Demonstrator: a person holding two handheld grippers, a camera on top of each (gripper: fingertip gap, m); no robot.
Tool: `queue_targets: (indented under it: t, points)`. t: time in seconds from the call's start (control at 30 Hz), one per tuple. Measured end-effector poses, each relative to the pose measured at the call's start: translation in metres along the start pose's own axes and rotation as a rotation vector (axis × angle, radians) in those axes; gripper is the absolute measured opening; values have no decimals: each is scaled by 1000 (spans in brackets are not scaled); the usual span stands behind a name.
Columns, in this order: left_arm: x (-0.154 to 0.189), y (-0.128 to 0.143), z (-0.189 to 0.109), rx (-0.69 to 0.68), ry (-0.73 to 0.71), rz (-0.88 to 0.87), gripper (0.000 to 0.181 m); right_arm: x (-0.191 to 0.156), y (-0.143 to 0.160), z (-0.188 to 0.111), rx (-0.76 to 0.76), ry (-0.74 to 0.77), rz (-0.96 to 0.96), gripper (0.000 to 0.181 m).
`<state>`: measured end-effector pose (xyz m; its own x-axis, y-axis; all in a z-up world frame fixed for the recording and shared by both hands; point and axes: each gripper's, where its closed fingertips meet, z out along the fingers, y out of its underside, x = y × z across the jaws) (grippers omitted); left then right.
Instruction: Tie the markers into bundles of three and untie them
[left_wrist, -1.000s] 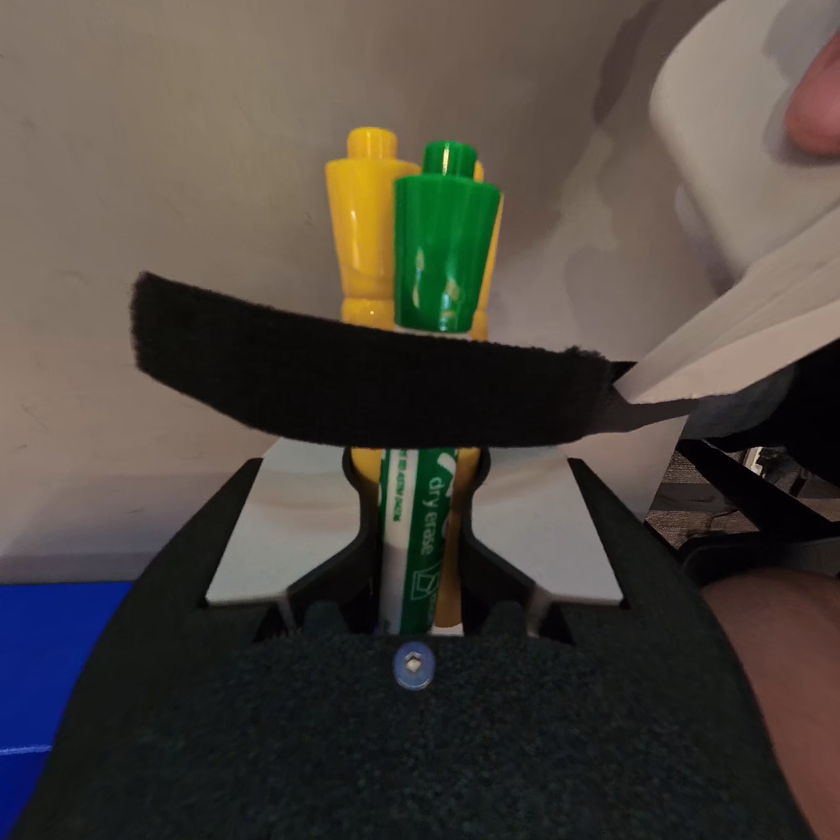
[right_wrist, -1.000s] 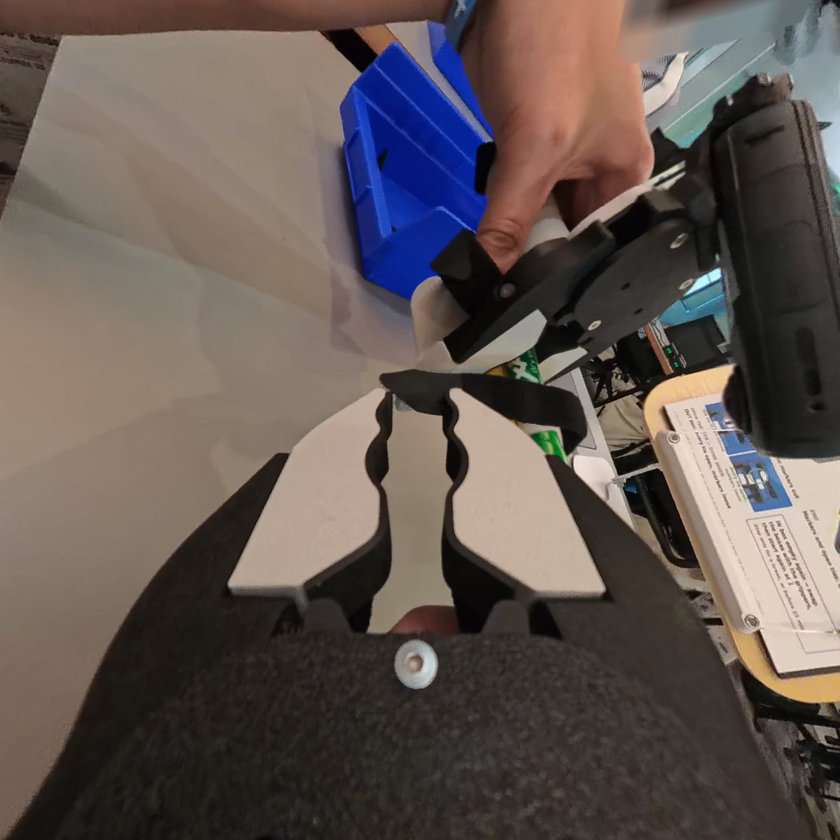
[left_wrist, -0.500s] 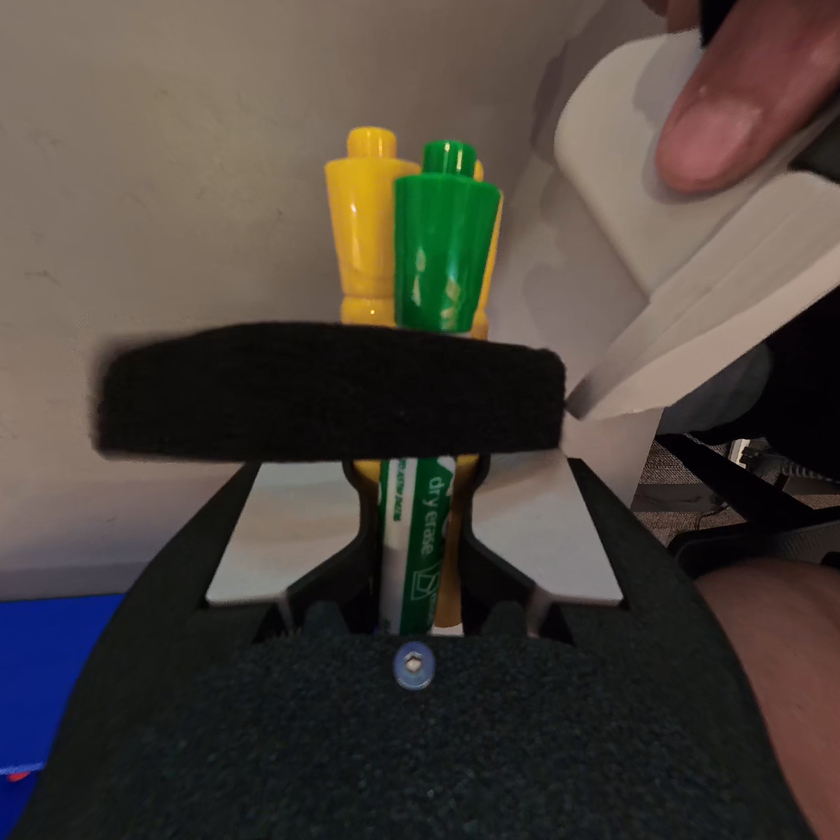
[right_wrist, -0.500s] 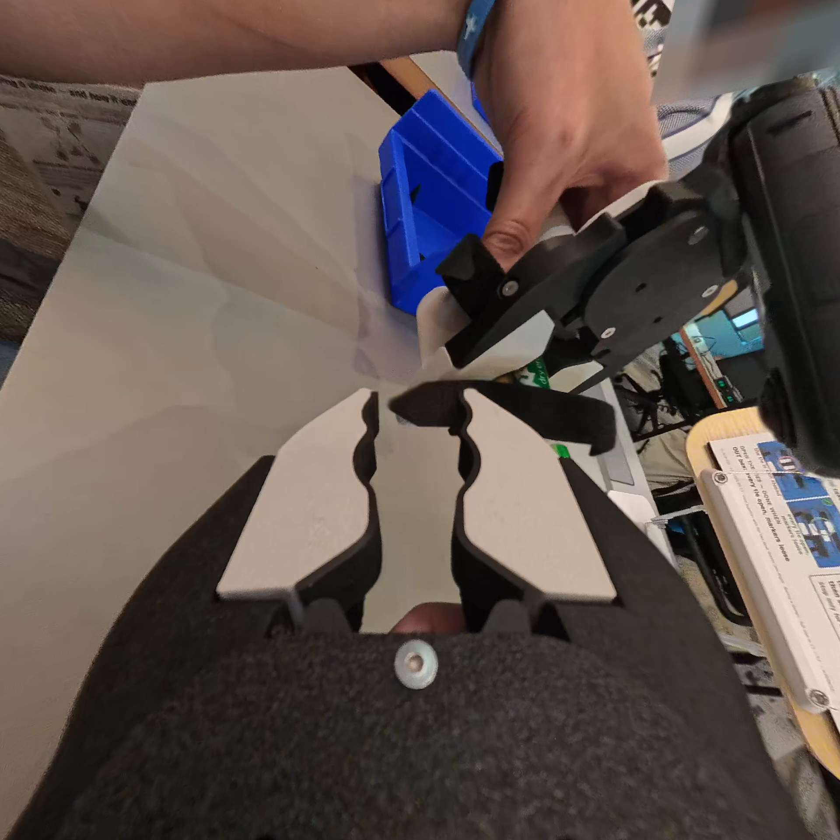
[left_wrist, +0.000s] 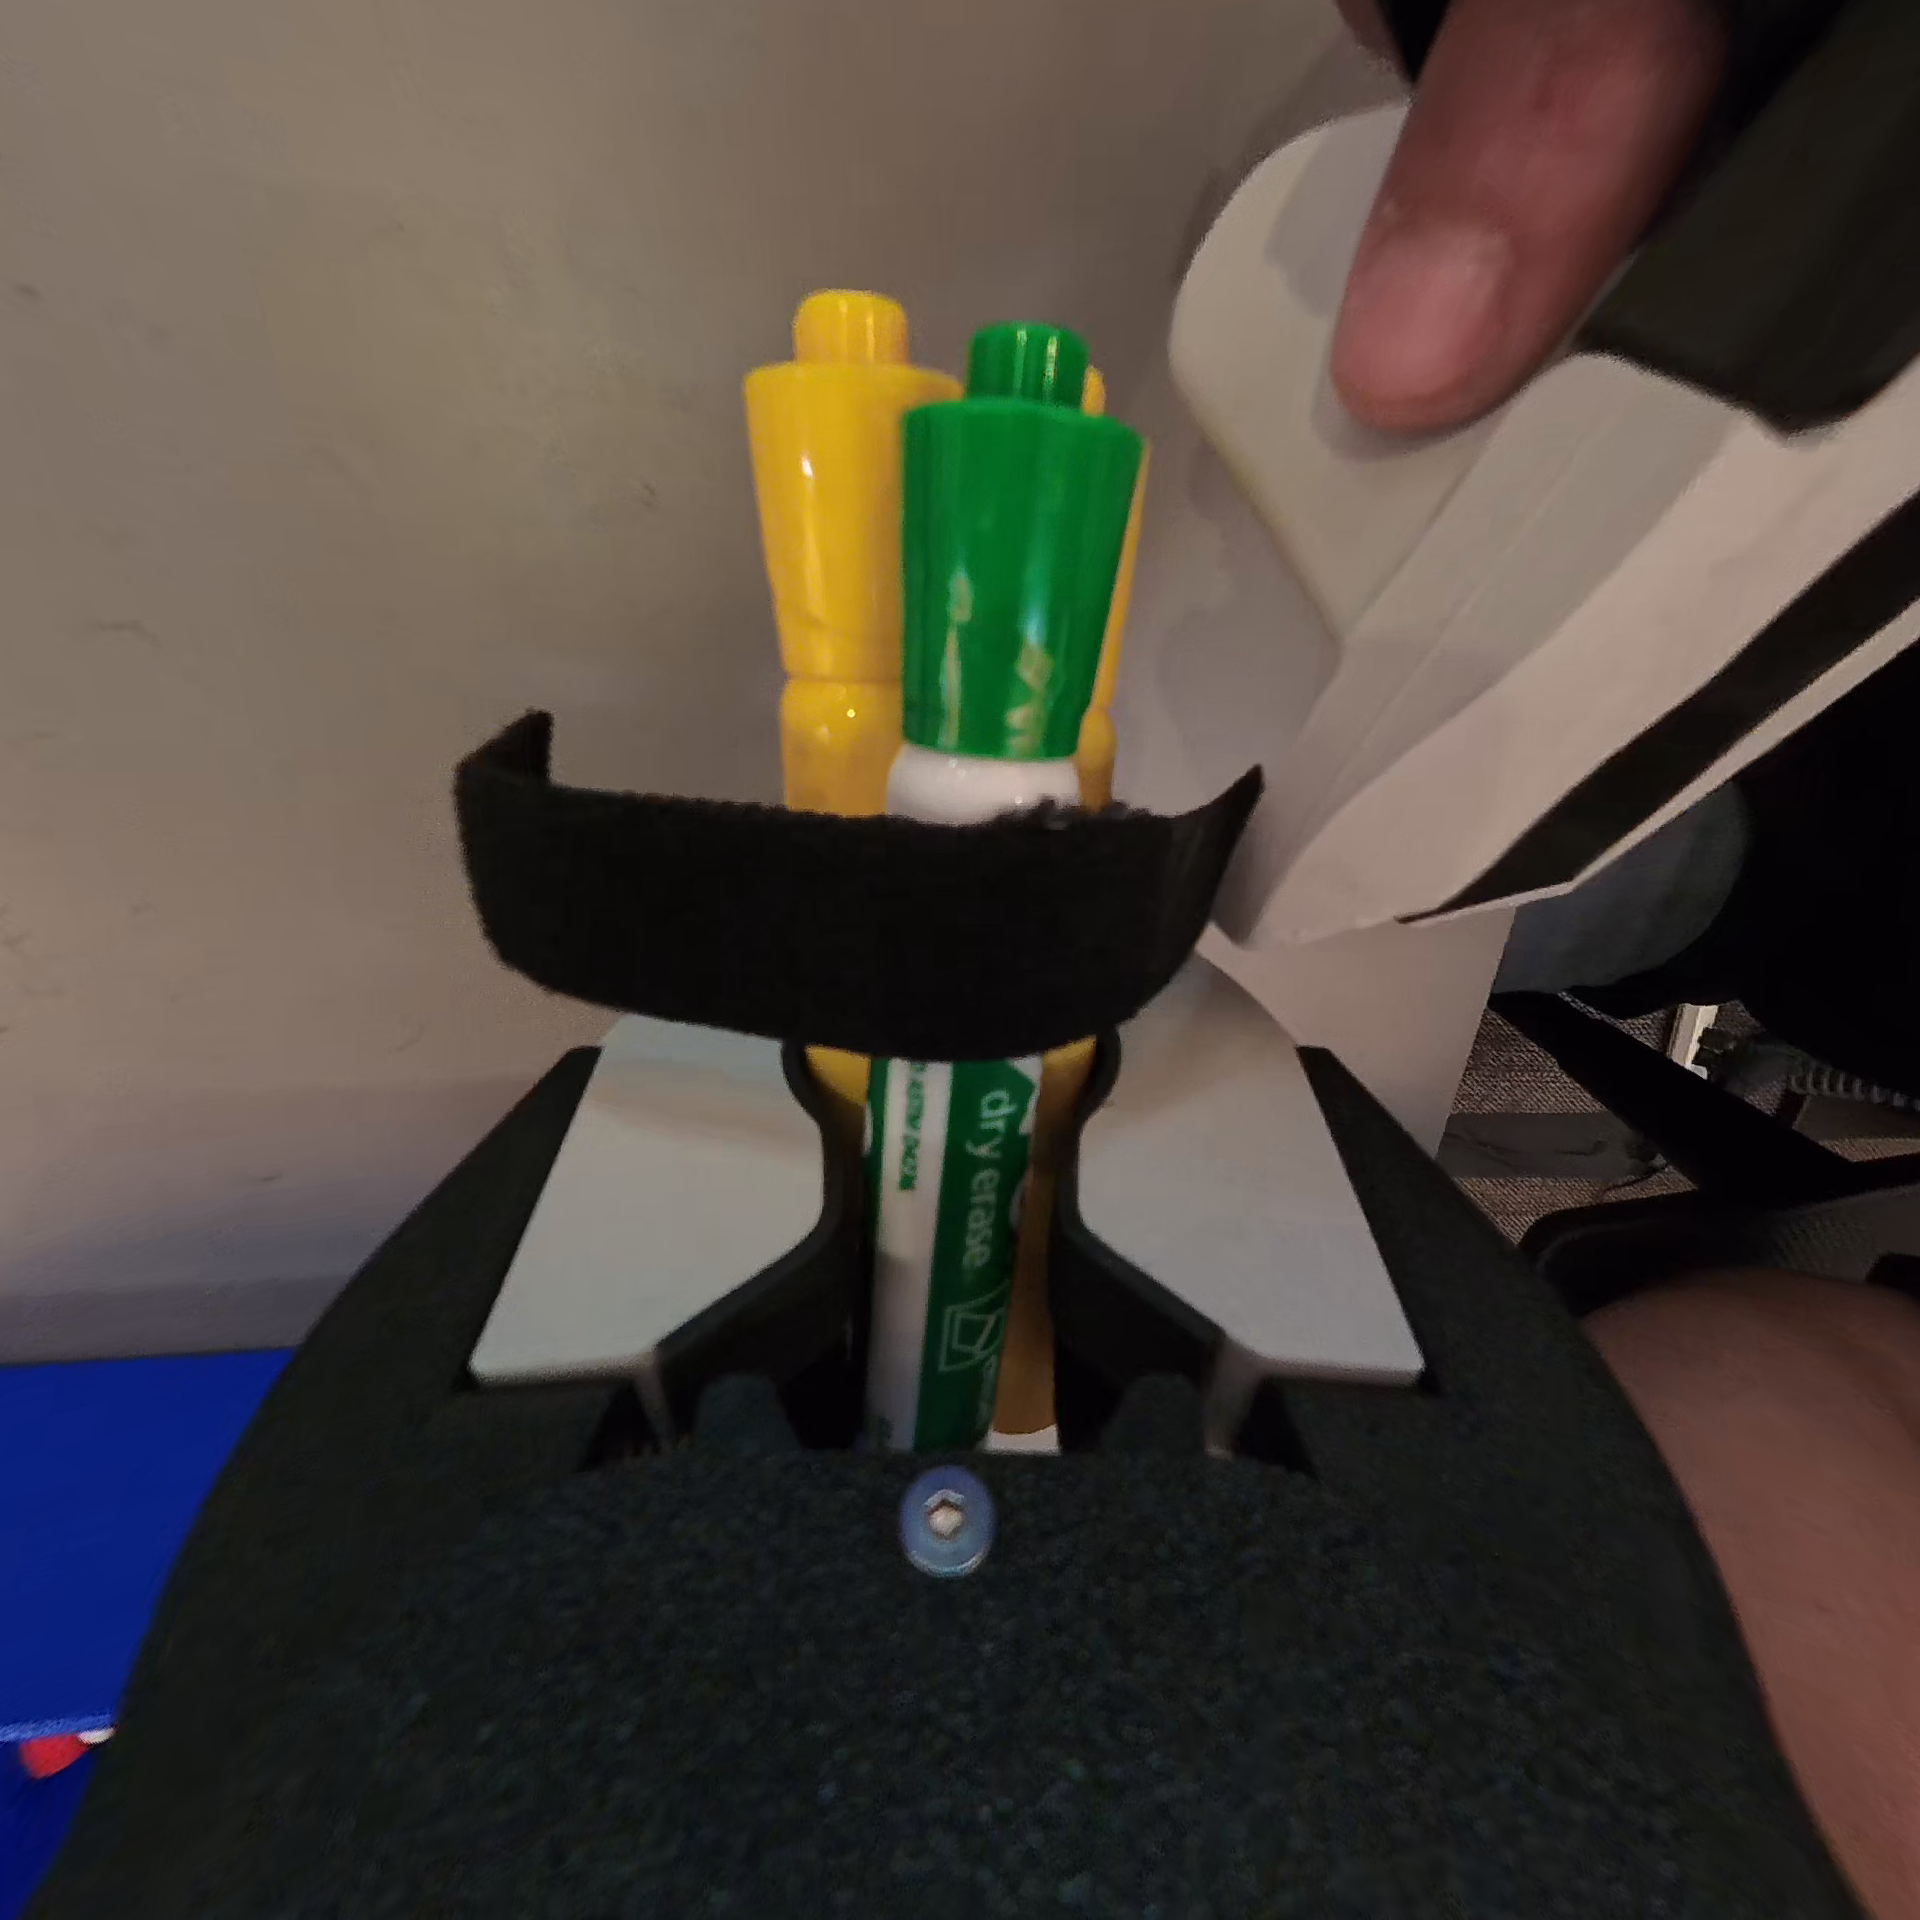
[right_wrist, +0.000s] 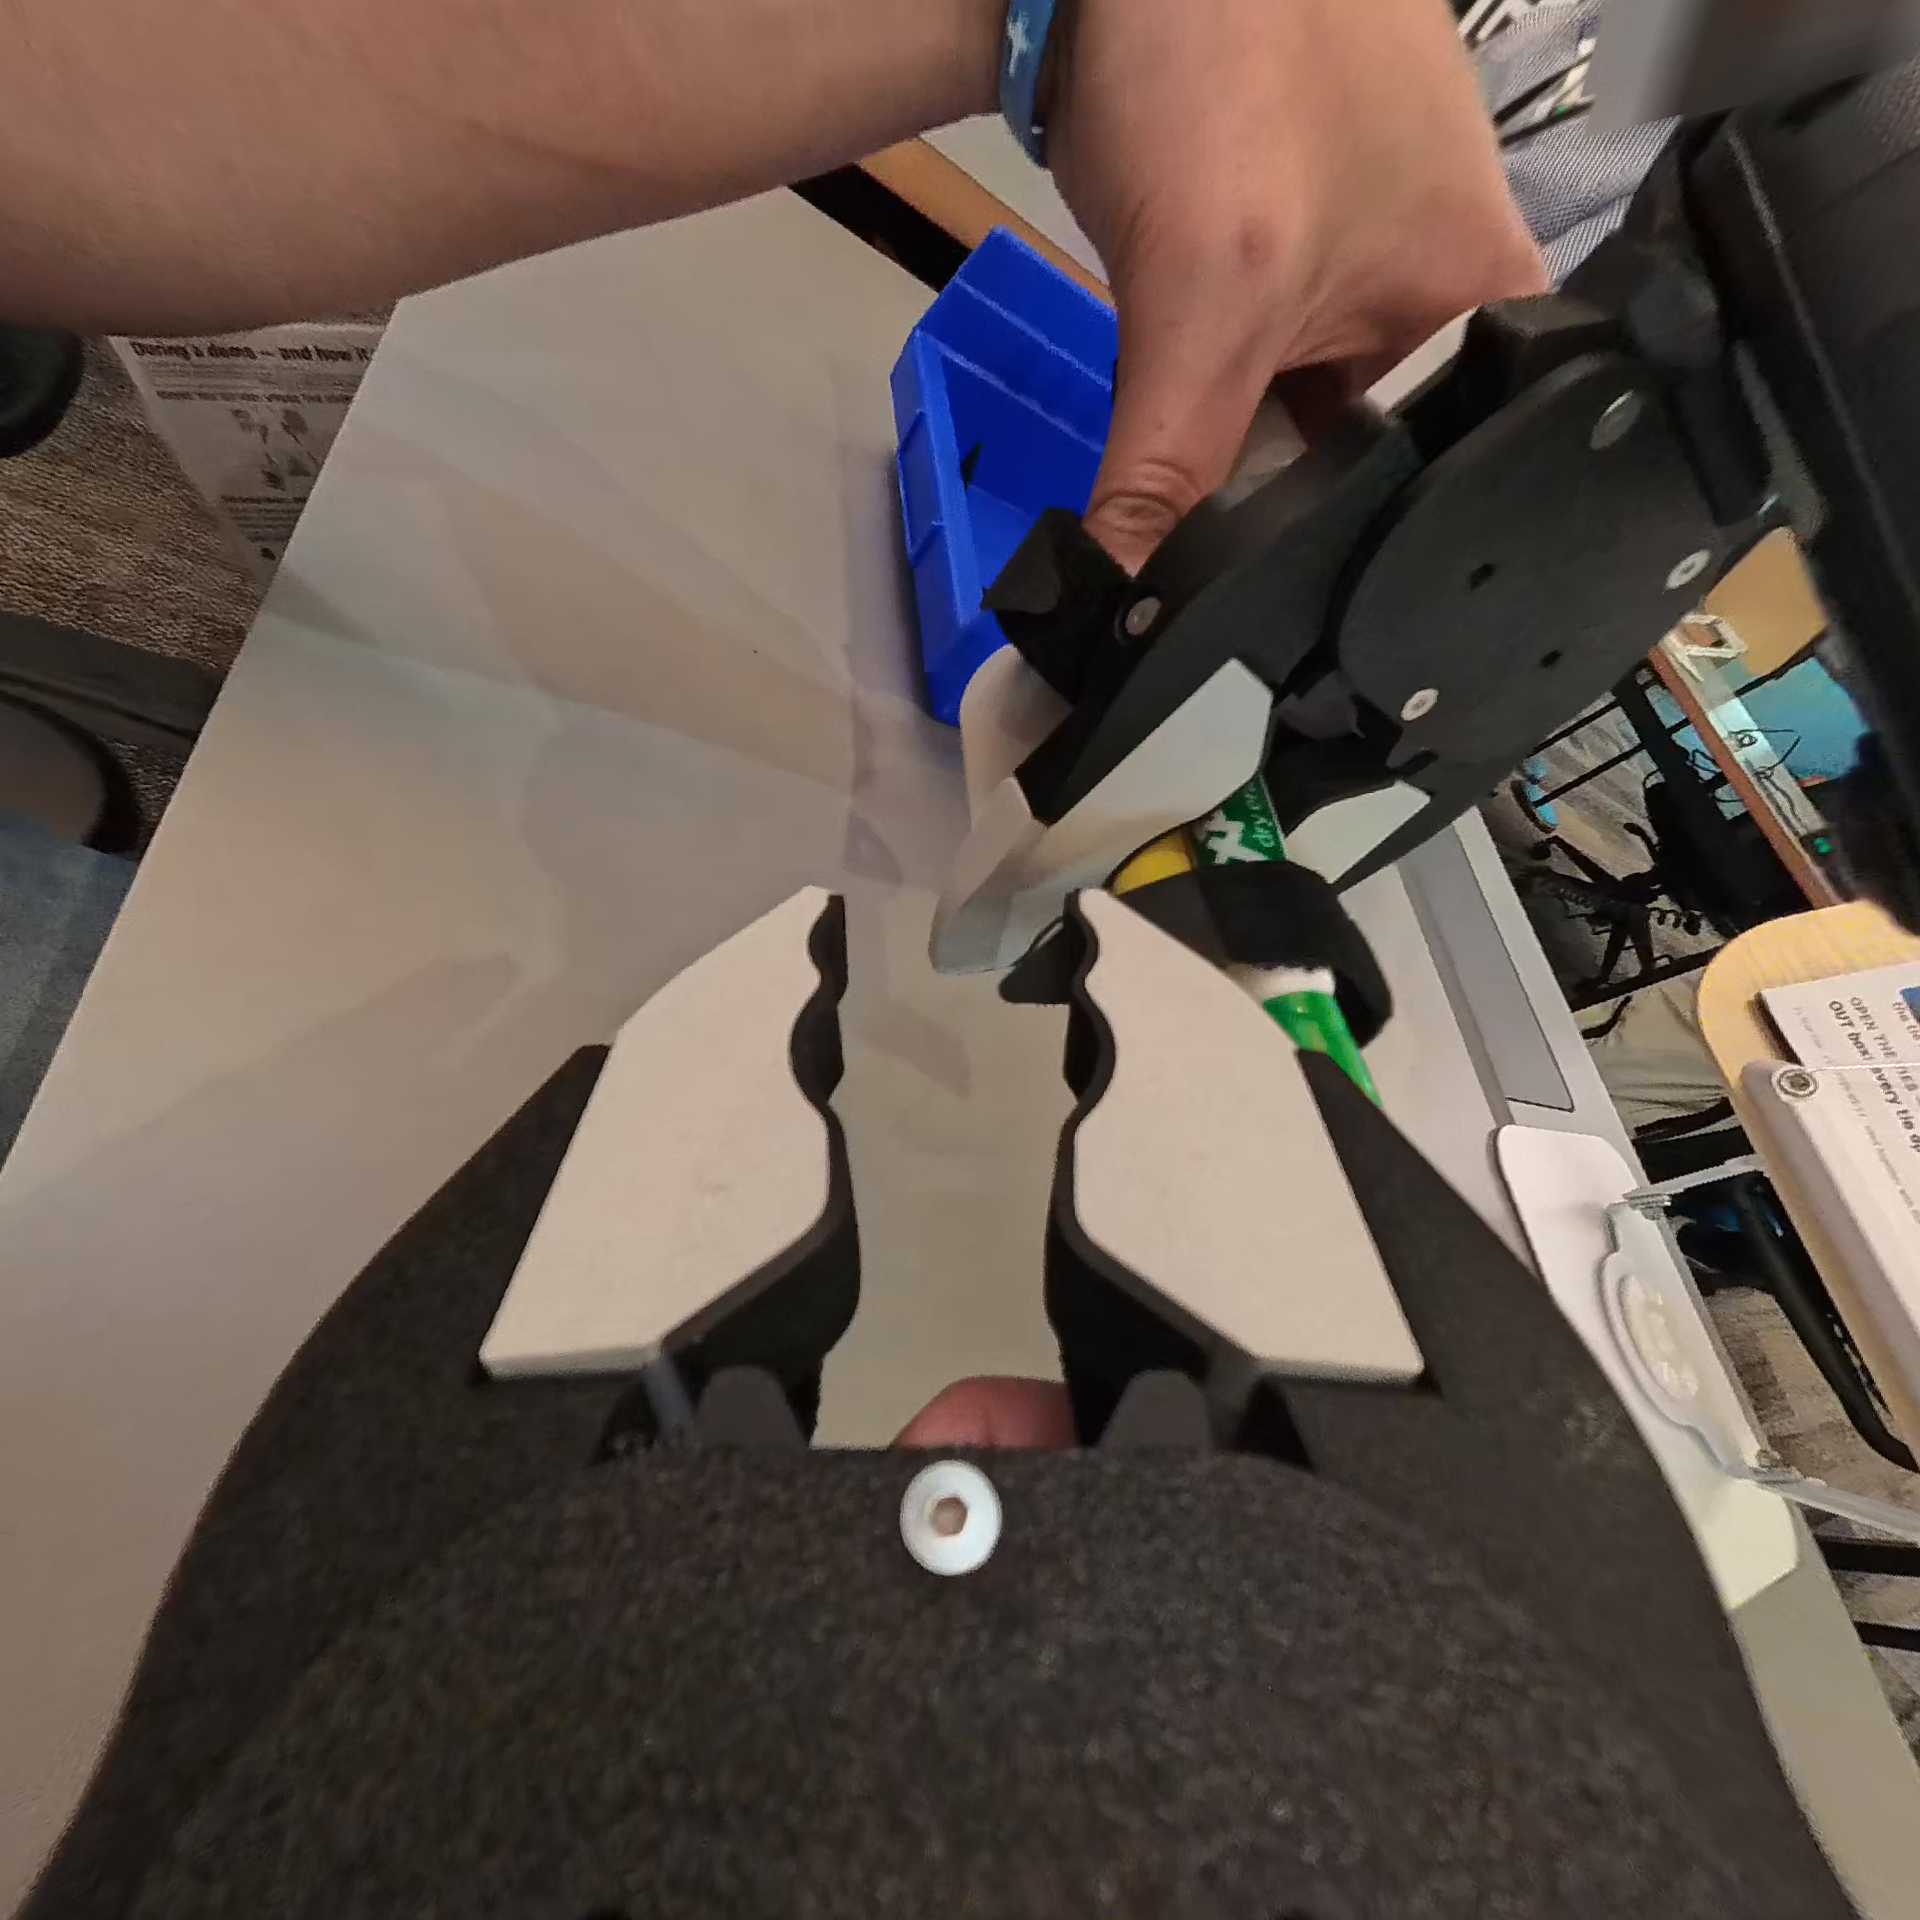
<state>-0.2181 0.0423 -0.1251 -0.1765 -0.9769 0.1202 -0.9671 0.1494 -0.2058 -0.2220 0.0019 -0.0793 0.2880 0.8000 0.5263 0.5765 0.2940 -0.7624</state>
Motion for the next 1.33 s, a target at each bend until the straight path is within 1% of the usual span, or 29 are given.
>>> queue_targets:
  t: [0.27, 0.67, 0.83, 0.9, 1.03, 1.13, 1.23, 1.33]
  points:
    - [2, -2, 1, -4, 8, 13, 42, -3, 11, 2, 4, 3, 73, 39]
    - [2, -2, 1, -4, 12, 10, 41, -12, 18, 8, 66, -61, 297, 40]
    - [2, -2, 1, -5, 9, 7, 41, -14, 16, 10, 122, -116, 526, 44]
    - [2, -1, 1, -6, 12, 6, 41, -12, 17, 11, 140, -125, 644, 50]
    - [4, -1, 2, -12, 20, 8, 41, -7, 9, 8, 253, -188, 891, 57]
    - [4, -1, 5, -24, 20, 12, 42, 0, 2, 2, 348, -235, 1027, 59]
    - [5, -3, 6, -23, 24, 15, 41, 7, 2, 1, 386, -250, 1144, 63]
    - [6, -2, 8, -32, 27, 19, 42, 10, 2, 1, 437, -299, 1278, 69]
